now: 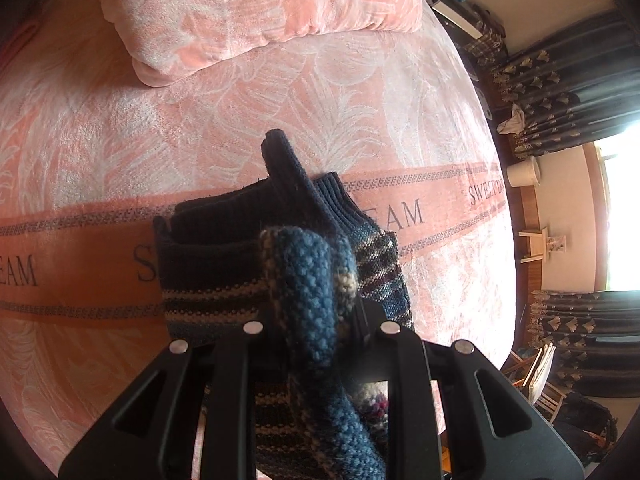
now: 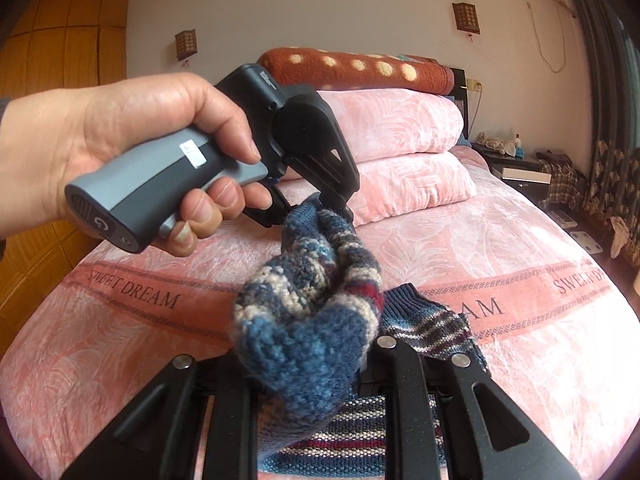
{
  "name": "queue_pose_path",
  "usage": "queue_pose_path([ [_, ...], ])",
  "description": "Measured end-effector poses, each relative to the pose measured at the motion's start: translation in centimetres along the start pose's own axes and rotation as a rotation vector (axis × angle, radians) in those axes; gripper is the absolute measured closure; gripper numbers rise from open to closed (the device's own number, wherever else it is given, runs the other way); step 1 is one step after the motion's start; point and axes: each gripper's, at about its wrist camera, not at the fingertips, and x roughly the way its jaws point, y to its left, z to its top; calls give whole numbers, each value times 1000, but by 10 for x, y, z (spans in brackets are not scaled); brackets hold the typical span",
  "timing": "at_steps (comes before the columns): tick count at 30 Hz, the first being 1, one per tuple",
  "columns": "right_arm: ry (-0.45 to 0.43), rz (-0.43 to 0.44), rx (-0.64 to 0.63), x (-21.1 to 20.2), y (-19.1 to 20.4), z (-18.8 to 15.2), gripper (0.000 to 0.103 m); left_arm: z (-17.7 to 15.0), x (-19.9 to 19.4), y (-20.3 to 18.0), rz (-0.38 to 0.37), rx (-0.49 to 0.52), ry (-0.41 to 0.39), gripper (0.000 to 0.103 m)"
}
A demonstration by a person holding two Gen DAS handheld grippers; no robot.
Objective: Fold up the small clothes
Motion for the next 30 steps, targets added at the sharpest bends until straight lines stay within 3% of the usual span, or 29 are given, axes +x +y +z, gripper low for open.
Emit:
queue_pose_path([
  [16,51,-54,130,-2,-78,-38,84,-9,76,-73,135,58,41,83],
  [30,98,-15,310,13,-135,-88,84,-14,146,-112,387,110,48,83],
])
